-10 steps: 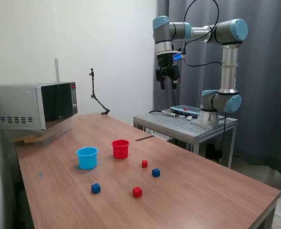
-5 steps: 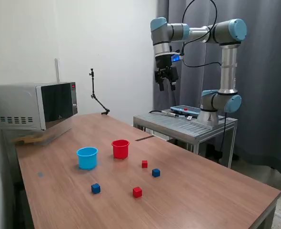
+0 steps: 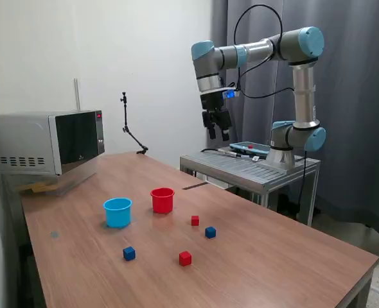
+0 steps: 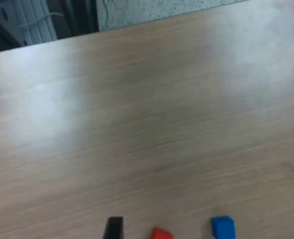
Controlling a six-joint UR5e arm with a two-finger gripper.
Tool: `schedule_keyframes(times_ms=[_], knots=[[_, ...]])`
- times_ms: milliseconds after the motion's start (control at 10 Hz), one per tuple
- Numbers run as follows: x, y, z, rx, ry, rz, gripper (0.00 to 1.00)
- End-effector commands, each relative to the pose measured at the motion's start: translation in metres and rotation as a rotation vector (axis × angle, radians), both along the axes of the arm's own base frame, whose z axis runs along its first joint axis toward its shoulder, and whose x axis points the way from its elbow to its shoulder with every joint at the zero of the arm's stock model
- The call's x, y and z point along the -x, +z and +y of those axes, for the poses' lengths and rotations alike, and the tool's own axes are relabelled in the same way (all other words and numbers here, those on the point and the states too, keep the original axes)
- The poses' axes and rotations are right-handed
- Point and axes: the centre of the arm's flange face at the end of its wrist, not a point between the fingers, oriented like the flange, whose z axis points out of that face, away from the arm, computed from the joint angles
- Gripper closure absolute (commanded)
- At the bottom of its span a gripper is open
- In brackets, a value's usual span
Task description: Place red objects in the red bin, and blue objects in the blue bin.
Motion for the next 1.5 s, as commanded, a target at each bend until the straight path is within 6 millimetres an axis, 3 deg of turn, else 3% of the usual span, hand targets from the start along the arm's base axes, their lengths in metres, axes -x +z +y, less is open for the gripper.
schedule_keyframes(times_ms=[0,300,700,800,1100,1300,1400], knots=[[0.031,-0.066,-0.053,-0.011,0.032,-0.024,0.00],[0.057,-0.089,-0.061,-0.038,-0.104,0.008,0.00],[0.087,-0.105,-0.058,-0.055,-0.166,0.078,0.00],[0.091,-0.125,-0.050,-0.136,-0.232,0.057,0.00],[0.095,-0.172,-0.040,-0.172,-0.296,-0.018,0.00],[0.088,-0.186,-0.024,-0.179,-0.352,-0.045,0.00],[0.081,-0.202,-0.020,-0.182,-0.357,-0.076,0.00]])
